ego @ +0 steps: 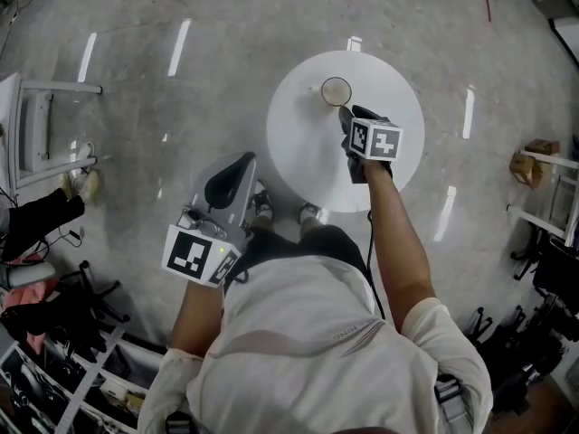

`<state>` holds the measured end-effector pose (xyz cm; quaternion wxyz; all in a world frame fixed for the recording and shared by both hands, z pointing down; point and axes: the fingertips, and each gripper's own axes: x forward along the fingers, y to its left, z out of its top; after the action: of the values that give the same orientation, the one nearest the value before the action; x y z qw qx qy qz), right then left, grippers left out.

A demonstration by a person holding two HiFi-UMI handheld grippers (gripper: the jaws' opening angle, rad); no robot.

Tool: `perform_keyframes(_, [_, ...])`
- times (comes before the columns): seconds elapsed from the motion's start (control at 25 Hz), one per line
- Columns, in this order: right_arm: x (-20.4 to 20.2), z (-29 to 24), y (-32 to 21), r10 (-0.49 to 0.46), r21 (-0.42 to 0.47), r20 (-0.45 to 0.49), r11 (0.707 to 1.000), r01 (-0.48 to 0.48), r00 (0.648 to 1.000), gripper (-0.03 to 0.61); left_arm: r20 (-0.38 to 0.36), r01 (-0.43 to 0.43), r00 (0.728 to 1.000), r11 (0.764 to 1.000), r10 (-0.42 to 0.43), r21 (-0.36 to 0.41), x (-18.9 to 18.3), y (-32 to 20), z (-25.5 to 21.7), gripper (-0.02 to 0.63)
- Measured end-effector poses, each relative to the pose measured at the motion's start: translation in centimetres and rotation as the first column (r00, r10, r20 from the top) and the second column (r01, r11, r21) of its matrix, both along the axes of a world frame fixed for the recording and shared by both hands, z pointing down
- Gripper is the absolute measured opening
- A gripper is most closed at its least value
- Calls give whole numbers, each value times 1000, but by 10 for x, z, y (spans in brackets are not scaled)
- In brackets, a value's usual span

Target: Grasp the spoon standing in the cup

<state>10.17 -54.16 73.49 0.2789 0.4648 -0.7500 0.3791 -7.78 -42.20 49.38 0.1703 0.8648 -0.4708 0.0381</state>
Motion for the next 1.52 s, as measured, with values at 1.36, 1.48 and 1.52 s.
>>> perform_keyframes(1.36, [30,-239,86,16,478,151,874,-87,988,9,-9,-154,987,976,158,155,37,6,-84,3])
perform_keyframes(1.48, [44,-289,106,34,582,200,800,-147,979,9,-30,-184,981,968,192,170,46,6,-105,2])
perform_keyframes(1.52, [51,-304,114,39,612,208,775,-161,977,9,-26,-193,979,965,201,176,52,7,-111,2])
